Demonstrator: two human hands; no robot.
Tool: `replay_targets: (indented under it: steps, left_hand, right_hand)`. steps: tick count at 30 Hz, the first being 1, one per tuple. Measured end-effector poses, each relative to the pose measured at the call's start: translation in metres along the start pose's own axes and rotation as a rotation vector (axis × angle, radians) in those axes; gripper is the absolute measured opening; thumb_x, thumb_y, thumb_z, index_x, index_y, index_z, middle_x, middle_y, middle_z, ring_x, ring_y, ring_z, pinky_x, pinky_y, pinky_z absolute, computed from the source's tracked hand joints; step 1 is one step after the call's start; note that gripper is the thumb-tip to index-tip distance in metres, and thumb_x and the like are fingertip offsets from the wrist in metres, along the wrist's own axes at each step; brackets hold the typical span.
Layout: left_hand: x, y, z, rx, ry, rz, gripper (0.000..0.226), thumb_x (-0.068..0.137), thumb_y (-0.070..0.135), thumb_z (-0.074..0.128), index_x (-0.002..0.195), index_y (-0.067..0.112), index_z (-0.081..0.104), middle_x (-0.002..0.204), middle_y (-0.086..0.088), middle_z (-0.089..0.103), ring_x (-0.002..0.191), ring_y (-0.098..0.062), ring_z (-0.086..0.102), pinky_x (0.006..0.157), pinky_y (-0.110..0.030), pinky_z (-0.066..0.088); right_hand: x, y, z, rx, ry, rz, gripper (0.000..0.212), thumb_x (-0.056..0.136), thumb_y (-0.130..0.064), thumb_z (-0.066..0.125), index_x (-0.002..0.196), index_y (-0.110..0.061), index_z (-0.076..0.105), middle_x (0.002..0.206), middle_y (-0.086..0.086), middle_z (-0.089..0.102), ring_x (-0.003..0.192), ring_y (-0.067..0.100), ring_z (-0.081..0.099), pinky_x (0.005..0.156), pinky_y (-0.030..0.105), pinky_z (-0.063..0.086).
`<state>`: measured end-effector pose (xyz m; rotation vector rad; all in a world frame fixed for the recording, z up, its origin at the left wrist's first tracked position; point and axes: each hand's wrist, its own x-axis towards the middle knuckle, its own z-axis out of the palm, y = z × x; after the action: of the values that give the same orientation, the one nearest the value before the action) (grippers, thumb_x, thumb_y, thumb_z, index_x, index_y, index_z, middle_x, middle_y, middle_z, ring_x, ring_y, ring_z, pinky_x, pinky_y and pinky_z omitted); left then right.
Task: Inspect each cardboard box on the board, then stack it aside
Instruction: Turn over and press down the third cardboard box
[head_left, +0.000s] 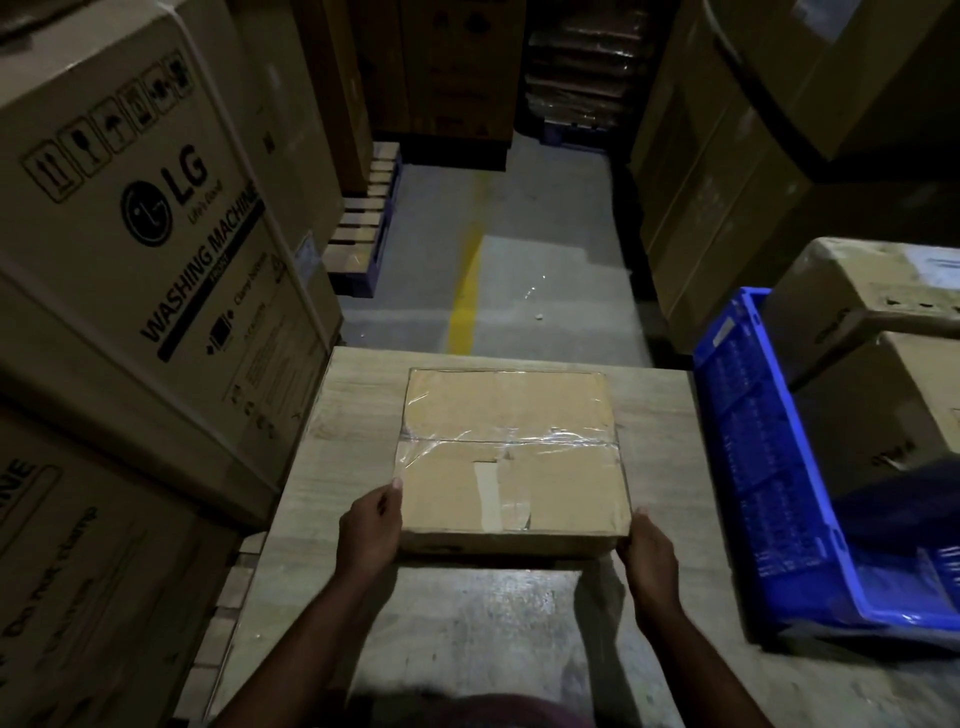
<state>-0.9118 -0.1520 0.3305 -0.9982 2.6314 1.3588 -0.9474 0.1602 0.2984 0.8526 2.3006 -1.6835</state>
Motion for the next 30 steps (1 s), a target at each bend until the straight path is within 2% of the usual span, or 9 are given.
replay_targets:
  steps: [3, 7, 11, 16, 19, 22, 24, 27, 30]
  left_hand:
    - [-0.017, -0.001, 0.001, 0.036, -0.034, -0.048, 0.052, 0.106, 0.042, 0.036, 0.073, 0.01, 0.061, 0.073, -0.006, 0.062, 0.076, -0.027, 0.06, 0.067, -0.034, 0.043]
    - [-0.018, 0.009, -0.009, 0.06, -0.103, -0.076, 0.047, 0.107, 0.043, 0.033, 0.1, 0.011, 0.068, 0.101, -0.014, 0.066, 0.097, -0.03, 0.06, 0.079, -0.032, 0.04]
    - [-0.021, 0.012, -0.024, 0.045, -0.127, -0.053, 0.048, 0.106, 0.048, 0.03, 0.095, 0.018, 0.066, 0.096, -0.009, 0.066, 0.094, -0.028, 0.061, 0.081, -0.033, 0.044]
    - [-0.032, 0.027, -0.04, 0.042, -0.025, 0.012, 0.052, 0.105, 0.051, 0.03, 0.096, 0.017, 0.069, 0.092, -0.006, 0.067, 0.09, -0.026, 0.061, 0.073, -0.032, 0.041]
    - [-0.037, 0.041, -0.047, -0.006, 0.022, 0.037, 0.049, 0.104, 0.051, 0.031, 0.096, 0.02, 0.068, 0.09, -0.004, 0.067, 0.087, -0.024, 0.061, 0.073, -0.033, 0.043]
    - [-0.041, 0.054, -0.054, -0.09, 0.055, 0.072, 0.03, 0.103, 0.043, 0.043, 0.1, 0.024, 0.066, 0.09, 0.001, 0.068, 0.086, -0.02, 0.064, 0.07, -0.031, 0.048]
    - [-0.043, 0.059, -0.058, -0.109, 0.052, 0.099, 0.02, 0.1, 0.031, 0.049, 0.108, 0.025, 0.066, 0.091, 0.006, 0.07, 0.085, -0.013, 0.067, 0.069, -0.03, 0.053]
    - [-0.043, 0.061, -0.057, -0.098, 0.045, 0.154, 0.032, 0.098, 0.018, 0.051, 0.127, 0.027, 0.061, 0.105, 0.005, 0.072, 0.093, -0.015, 0.069, 0.08, -0.036, 0.059]
    - [-0.039, 0.052, -0.047, -0.041, 0.042, 0.223, 0.037, 0.101, 0.016, 0.049, 0.136, 0.026, 0.057, 0.109, 0.001, 0.07, 0.098, -0.02, 0.067, 0.084, -0.036, 0.056]
  right_hand:
    - [-0.013, 0.007, 0.0, 0.033, 0.008, 0.046, 0.042, 0.107, -0.05, 0.031, 0.091, -0.032, 0.065, 0.116, 0.011, 0.068, 0.11, 0.029, 0.062, 0.106, 0.053, 0.047]
    - [-0.02, -0.008, -0.004, 0.013, 0.007, 0.082, 0.046, 0.106, -0.052, 0.03, 0.09, -0.028, 0.065, 0.115, 0.013, 0.066, 0.108, 0.03, 0.06, 0.105, 0.052, 0.046]
    - [-0.034, -0.021, -0.014, 0.013, 0.006, 0.021, 0.045, 0.106, -0.054, 0.03, 0.095, -0.028, 0.066, 0.108, 0.007, 0.066, 0.106, 0.027, 0.06, 0.102, 0.048, 0.047]
    - [-0.054, -0.044, -0.024, -0.005, 0.002, -0.12, 0.036, 0.105, -0.053, 0.035, 0.085, -0.037, 0.06, 0.095, -0.003, 0.062, 0.096, 0.021, 0.063, 0.094, 0.044, 0.051]
    - [-0.061, -0.06, -0.029, -0.045, 0.026, -0.204, 0.037, 0.104, -0.05, 0.04, 0.095, -0.029, 0.068, 0.094, -0.006, 0.067, 0.092, 0.014, 0.063, 0.086, 0.042, 0.053]
    - [-0.064, -0.074, -0.036, -0.061, 0.05, -0.274, 0.031, 0.104, -0.039, 0.047, 0.094, -0.019, 0.069, 0.093, 0.002, 0.07, 0.09, 0.019, 0.065, 0.083, 0.045, 0.055]
    - [-0.061, -0.079, -0.041, -0.079, 0.039, -0.321, 0.024, 0.103, -0.033, 0.05, 0.096, -0.021, 0.069, 0.092, -0.001, 0.07, 0.089, 0.019, 0.066, 0.083, 0.048, 0.057]
    - [-0.054, -0.08, -0.046, -0.134, 0.02, -0.335, 0.015, 0.099, -0.029, 0.052, 0.105, -0.034, 0.066, 0.094, -0.005, 0.072, 0.088, 0.019, 0.07, 0.081, 0.05, 0.059]
    - [-0.043, -0.069, -0.041, -0.227, 0.07, -0.34, 0.021, 0.099, -0.031, 0.053, 0.109, -0.027, 0.071, 0.087, 0.0, 0.073, 0.079, 0.02, 0.07, 0.072, 0.04, 0.058]
